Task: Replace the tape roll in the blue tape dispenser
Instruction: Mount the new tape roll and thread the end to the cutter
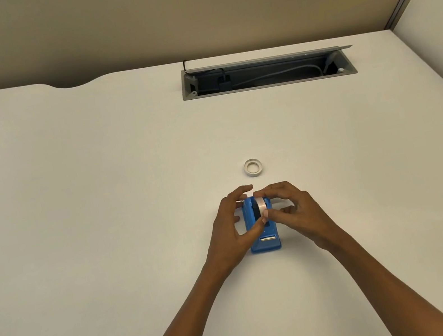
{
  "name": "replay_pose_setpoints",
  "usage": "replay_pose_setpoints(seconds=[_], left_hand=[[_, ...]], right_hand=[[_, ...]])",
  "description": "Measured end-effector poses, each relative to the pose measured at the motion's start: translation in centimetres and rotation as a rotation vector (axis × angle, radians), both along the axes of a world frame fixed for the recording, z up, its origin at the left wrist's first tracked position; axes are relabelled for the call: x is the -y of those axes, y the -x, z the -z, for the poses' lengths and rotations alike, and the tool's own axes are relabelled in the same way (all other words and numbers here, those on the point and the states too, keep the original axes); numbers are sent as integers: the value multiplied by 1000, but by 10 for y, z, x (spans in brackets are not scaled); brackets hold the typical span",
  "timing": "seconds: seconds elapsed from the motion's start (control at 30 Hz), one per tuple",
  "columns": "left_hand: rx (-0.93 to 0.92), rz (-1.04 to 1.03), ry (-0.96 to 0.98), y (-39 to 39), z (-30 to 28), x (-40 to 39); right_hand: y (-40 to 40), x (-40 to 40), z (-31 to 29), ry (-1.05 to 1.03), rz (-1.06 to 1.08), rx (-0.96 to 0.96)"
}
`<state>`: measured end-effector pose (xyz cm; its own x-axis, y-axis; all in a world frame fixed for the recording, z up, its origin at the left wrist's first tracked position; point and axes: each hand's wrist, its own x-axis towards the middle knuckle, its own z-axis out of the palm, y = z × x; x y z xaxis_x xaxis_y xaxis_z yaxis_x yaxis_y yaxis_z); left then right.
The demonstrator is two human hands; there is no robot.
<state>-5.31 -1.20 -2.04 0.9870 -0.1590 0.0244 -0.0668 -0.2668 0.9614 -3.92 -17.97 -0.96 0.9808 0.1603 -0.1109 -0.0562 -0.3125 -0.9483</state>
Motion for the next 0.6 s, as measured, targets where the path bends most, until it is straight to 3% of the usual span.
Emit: replay_pose_setpoints(seconds=[0.6], left_hand=[[29,11,-50,-3,4,-3]], right_hand=[[-10,-13,0,-78,110,-69]])
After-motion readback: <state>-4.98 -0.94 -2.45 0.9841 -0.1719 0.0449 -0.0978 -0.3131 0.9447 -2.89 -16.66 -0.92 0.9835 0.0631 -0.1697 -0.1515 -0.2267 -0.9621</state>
